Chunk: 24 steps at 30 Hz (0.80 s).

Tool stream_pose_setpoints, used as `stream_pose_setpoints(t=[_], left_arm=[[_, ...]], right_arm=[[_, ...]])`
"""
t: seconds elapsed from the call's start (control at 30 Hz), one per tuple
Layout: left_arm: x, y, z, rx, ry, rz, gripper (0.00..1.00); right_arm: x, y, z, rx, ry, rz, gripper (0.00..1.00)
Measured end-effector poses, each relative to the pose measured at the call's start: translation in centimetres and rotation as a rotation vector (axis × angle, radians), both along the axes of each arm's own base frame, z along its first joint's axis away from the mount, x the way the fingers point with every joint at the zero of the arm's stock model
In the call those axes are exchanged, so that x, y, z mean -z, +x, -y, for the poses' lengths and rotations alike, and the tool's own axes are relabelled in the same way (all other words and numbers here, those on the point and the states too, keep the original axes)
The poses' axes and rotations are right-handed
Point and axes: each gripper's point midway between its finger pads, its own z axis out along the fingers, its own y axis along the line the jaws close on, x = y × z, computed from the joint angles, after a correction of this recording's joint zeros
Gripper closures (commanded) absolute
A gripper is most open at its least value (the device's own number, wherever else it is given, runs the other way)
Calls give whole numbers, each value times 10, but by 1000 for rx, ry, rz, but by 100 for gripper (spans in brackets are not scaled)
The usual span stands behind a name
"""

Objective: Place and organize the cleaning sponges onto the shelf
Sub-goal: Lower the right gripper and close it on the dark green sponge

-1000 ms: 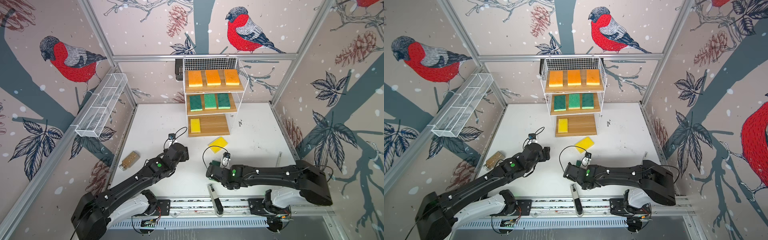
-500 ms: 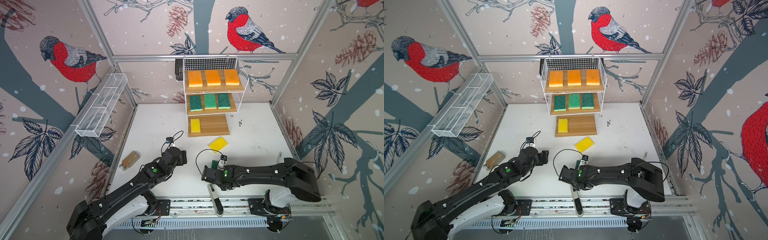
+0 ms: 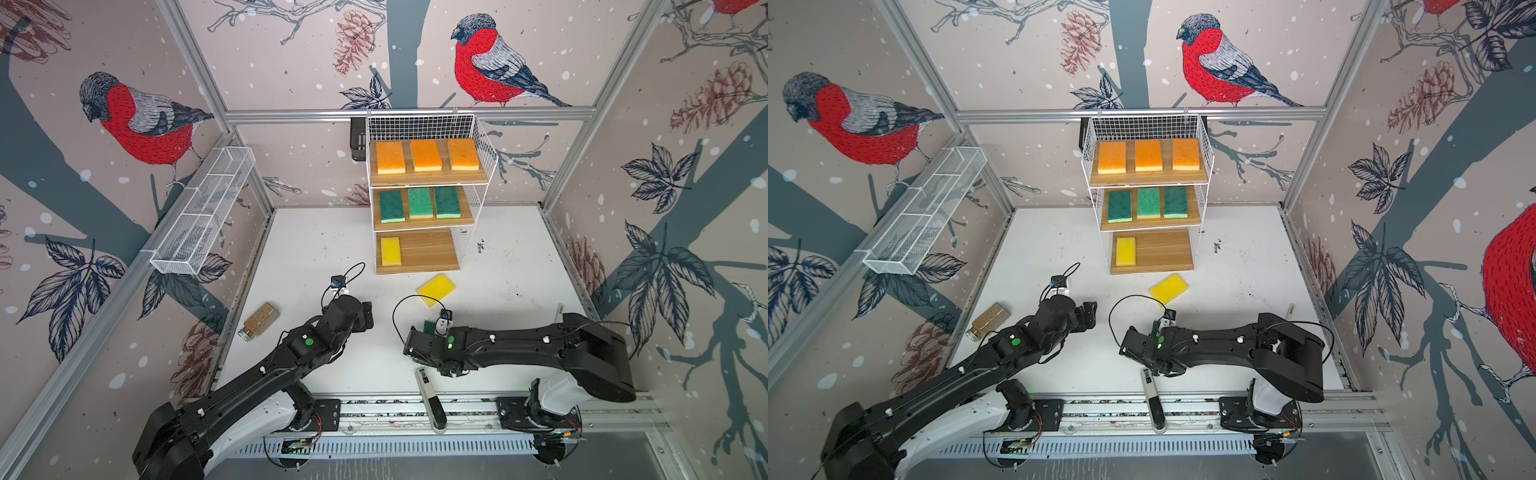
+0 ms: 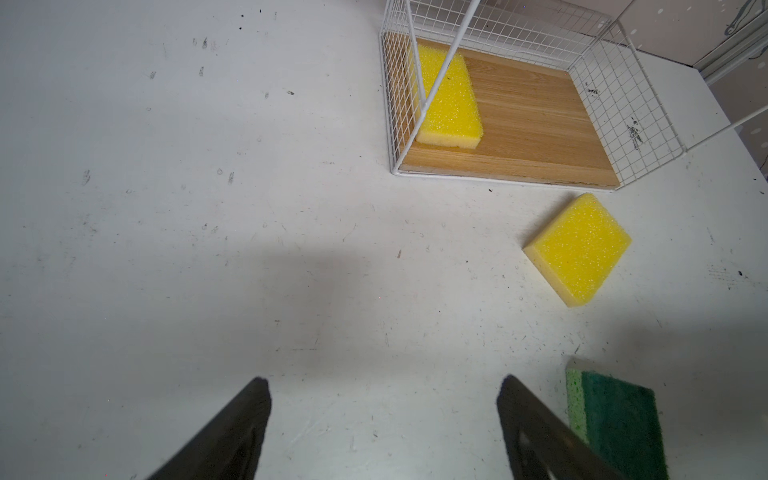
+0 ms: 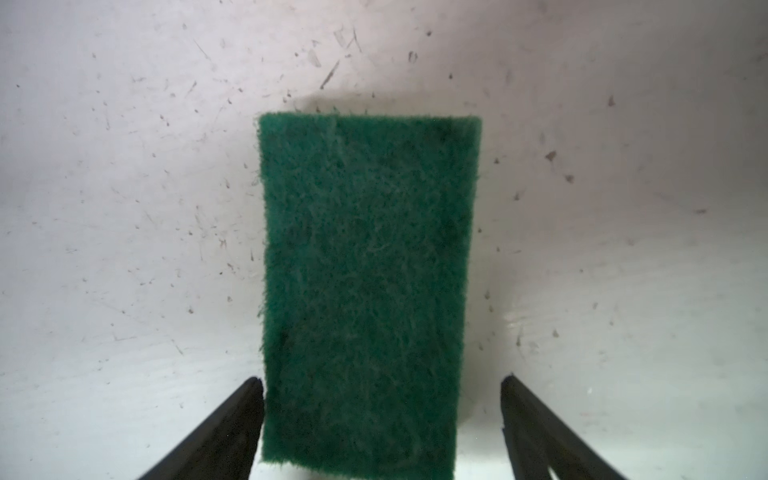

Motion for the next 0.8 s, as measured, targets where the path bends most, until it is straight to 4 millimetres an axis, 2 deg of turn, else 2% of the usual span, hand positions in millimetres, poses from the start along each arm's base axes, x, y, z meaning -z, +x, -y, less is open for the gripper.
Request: stream_pose_setpoints(t=[0.43,0.8], left_arm=[[0,-3,-1,-9,-29,1,14],[14,-5,-3,-18,-30,-29,14]], right_arm=[[9,-8,-6,-68,-17,-34,15],[12,-1,2,-85,-60,1,23]])
